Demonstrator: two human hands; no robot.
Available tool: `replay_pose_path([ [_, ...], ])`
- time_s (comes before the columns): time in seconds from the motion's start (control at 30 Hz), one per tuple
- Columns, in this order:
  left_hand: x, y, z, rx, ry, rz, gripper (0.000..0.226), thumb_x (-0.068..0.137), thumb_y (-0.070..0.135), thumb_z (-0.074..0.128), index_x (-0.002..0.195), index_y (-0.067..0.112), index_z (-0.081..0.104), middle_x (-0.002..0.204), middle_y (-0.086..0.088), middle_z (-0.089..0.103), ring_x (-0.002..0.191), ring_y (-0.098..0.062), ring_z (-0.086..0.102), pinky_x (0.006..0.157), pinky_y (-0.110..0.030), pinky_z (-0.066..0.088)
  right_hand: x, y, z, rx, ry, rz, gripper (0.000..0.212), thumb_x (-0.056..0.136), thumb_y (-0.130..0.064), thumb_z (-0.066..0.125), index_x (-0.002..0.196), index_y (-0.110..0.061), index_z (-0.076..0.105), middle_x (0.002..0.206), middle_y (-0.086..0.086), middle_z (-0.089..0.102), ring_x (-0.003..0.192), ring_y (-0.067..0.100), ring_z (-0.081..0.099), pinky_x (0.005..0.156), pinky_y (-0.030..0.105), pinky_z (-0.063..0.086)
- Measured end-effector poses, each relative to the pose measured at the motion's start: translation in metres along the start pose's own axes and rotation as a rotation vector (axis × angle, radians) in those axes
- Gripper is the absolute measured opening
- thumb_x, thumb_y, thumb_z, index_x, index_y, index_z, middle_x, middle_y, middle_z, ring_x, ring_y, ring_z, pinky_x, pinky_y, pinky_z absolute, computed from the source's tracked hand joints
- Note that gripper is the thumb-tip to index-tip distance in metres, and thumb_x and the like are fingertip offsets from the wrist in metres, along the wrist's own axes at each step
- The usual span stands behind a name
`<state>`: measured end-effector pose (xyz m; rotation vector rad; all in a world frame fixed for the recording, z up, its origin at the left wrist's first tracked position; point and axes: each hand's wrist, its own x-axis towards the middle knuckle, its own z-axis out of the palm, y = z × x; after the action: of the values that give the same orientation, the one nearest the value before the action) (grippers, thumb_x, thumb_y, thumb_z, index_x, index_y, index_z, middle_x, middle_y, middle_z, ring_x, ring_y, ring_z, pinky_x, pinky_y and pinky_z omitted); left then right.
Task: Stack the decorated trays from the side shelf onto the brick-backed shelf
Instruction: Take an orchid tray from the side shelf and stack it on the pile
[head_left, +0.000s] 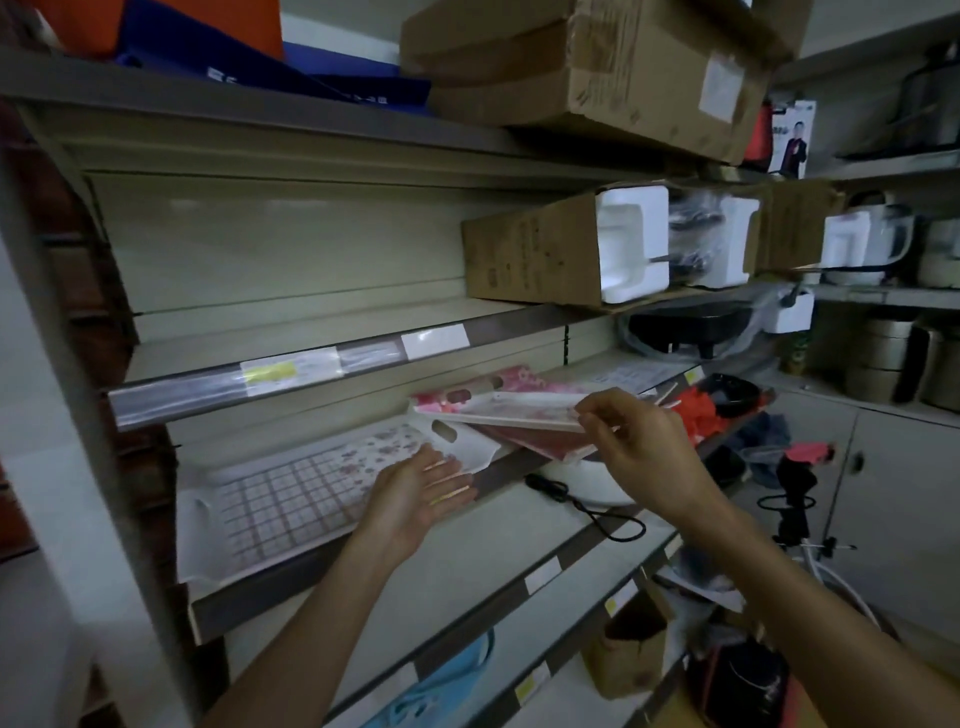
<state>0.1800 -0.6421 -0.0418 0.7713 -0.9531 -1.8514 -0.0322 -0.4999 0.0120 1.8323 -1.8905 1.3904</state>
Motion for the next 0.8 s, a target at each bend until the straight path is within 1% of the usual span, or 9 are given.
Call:
replay_pose_path([
  [0.07, 0.030, -0.005, 0.018, -0.050, -0.034, -0.089, 0.035, 0.096, 0.025, 0.058, 0.112, -0.005, 0.052, 0.111, -0.026, 0.061, 0.095, -0.040, 0.067, 0.060, -0.042, 0.061, 0.012, 0.010, -0.002, -0.027, 0.020, -0.008, 0.015, 0.096, -0.016, 0.057, 0.106, -0.015, 0.069, 0.092, -0.007, 0.069, 0.083, 0.005, 0.064, 0.071, 0.002, 0.046],
  [0.17, 0.070, -0.012, 0.042, -0.110, -0.065, -0.178, 0.048, 0.096, 0.027, 0.059, 0.126, -0.006, 0.040, 0.107, -0.029, 0.059, 0.095, -0.041, 0.064, 0.067, -0.048, 0.058, 0.029, 0.025, -0.002, -0.082, 0.014, -0.012, 0.016, 0.096, -0.016, 0.057, 0.107, -0.015, 0.068, 0.093, -0.005, 0.068, 0.082, 0.007, 0.063, 0.069, 0.002, 0.042],
  [0.27, 0.098, -0.020, 0.064, -0.150, -0.075, -0.229, 0.047, 0.098, 0.029, 0.055, 0.127, -0.006, 0.043, 0.102, -0.029, 0.062, 0.090, -0.040, 0.065, 0.068, -0.047, 0.055, 0.041, 0.036, 0.002, -0.115, 0.004, -0.005, 0.015, 0.096, -0.018, 0.056, 0.106, -0.016, 0.067, 0.090, -0.007, 0.065, 0.077, 0.004, 0.061, 0.061, -0.001, 0.041],
  [0.33, 0.109, -0.025, 0.076, -0.132, -0.090, -0.221, 0.038, 0.099, 0.029, 0.051, 0.119, -0.003, 0.050, 0.096, -0.026, 0.066, 0.085, -0.038, 0.067, 0.065, -0.046, 0.056, 0.049, 0.043, 0.003, -0.117, 0.008, -0.005, 0.014, 0.096, -0.018, 0.057, 0.105, -0.016, 0.067, 0.087, -0.009, 0.063, 0.073, 0.000, 0.061, 0.060, -0.003, 0.040],
  [0.43, 0.121, -0.031, 0.093, -0.138, -0.065, -0.182, 0.028, 0.100, 0.021, 0.050, 0.119, 0.000, 0.051, 0.096, -0.023, 0.065, 0.084, -0.037, 0.065, 0.074, -0.048, 0.052, 0.058, 0.052, 0.003, -0.130, 0.002, -0.004, 0.015, 0.096, -0.018, 0.057, 0.107, -0.015, 0.068, 0.088, -0.009, 0.063, 0.071, -0.011, 0.056, 0.060, -0.005, 0.038],
  [0.5, 0.125, -0.034, 0.103, -0.137, -0.046, -0.153, 0.029, 0.100, 0.011, 0.047, 0.127, 0.001, 0.049, 0.105, -0.022, 0.063, 0.087, -0.037, 0.063, 0.078, -0.049, 0.050, 0.063, 0.057, 0.003, -0.138, -0.010, -0.005, 0.016, 0.096, -0.019, 0.057, 0.107, -0.016, 0.068, 0.090, -0.009, 0.064, 0.072, -0.013, 0.054, 0.061, -0.004, 0.038],
  [0.6, 0.127, -0.038, 0.112, -0.118, 0.012, -0.108, 0.038, 0.096, -0.002, 0.039, 0.134, -0.003, 0.046, 0.113, -0.024, 0.060, 0.092, -0.040, 0.062, 0.079, -0.051, 0.051, 0.067, 0.062, 0.003, -0.146, -0.015, -0.024, 0.016, 0.095, -0.017, 0.057, 0.107, -0.015, 0.068, 0.088, -0.012, 0.062, 0.071, -0.016, 0.052, 0.063, -0.004, 0.038],
  [0.67, 0.126, -0.038, 0.113, -0.107, 0.059, -0.077, 0.040, 0.094, -0.005, 0.037, 0.133, -0.005, 0.046, 0.114, -0.025, 0.060, 0.093, -0.040, 0.062, 0.081, -0.054, 0.051, 0.070, 0.066, 0.000, -0.153, -0.021, -0.025, 0.016, 0.095, -0.017, 0.057, 0.107, -0.015, 0.068, 0.088, -0.012, 0.061, 0.070, -0.015, 0.052, 0.063, -0.005, 0.038],
  [0.8, 0.122, -0.030, 0.100, -0.055, 0.135, -0.030, 0.032, 0.094, -0.003, 0.039, 0.123, -0.004, 0.053, 0.096, -0.020, 0.065, 0.082, -0.036, 0.065, 0.071, -0.052, 0.053, 0.076, 0.075, -0.007, -0.134, -0.005, 0.016, 0.017, 0.095, -0.018, 0.057, 0.108, -0.015, 0.068, 0.087, -0.010, 0.063, 0.071, -0.002, 0.057, 0.062, -0.006, 0.036],
])
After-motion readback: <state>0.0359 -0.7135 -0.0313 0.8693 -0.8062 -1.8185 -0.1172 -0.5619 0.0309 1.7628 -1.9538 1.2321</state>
